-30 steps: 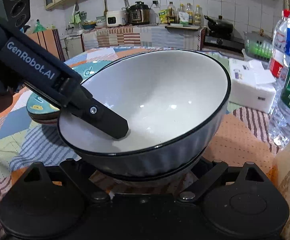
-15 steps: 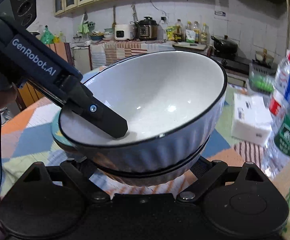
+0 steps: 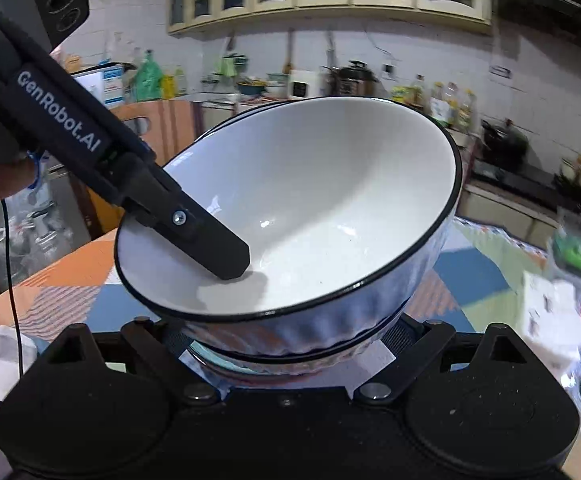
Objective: Organize plates and bowls
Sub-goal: 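Carry the bowl stack onto the blue egg plate and open the left gripper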
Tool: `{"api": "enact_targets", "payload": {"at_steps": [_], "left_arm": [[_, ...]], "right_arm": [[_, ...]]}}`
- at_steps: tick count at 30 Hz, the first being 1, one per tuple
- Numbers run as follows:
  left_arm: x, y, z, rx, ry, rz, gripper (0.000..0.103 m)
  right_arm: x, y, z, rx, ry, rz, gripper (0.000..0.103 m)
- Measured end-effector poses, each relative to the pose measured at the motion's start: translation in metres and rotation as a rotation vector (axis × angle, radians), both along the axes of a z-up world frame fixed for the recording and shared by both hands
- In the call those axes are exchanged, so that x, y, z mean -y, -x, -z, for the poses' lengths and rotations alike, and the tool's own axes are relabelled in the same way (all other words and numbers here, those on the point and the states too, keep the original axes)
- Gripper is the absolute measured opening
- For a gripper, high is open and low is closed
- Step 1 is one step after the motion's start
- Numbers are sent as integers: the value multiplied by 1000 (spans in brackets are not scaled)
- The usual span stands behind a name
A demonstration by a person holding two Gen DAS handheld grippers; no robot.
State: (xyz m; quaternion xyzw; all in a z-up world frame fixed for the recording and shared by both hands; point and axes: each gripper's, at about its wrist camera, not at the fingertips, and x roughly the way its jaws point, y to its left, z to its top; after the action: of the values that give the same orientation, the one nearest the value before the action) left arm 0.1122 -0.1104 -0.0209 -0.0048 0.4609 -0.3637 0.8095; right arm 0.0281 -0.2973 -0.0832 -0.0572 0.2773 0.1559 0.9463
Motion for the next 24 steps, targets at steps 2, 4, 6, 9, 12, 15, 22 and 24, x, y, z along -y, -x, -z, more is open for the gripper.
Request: {"api": "enact_targets", "payload": {"at_steps": [2, 4, 6, 9, 12, 15, 22, 24], "left_arm": [[-9, -5, -1, 3, -1, -24, 39], [-17, -11, 0, 3, -3, -48, 39], [-23, -18, 3, -1, -4, -70, 39], [-32, -33, 12, -9, -3, -94, 39], [-36, -43, 27, -6, -10, -118, 39], [-36, -52, 41, -15, -33, -136, 39], [-40, -74, 69, -42, -14, -163, 40], [-40, -78, 76, -45, -14, -174, 40]], "right_arm": [[-6, -8, -1, 7, 9, -28, 96], [-12, -16, 0, 14, 13, -49, 96], [-16, -24, 1, 8, -5, -65, 96], [-23, -37, 7, 1, -8, -80, 96], [-28, -51, 18, -22, -10, -90, 95], [-33, -68, 30, -66, -5, -113, 95], [-38, -84, 49, -121, -37, -83, 95], [-39, -88, 53, -141, -41, -75, 95]]}}
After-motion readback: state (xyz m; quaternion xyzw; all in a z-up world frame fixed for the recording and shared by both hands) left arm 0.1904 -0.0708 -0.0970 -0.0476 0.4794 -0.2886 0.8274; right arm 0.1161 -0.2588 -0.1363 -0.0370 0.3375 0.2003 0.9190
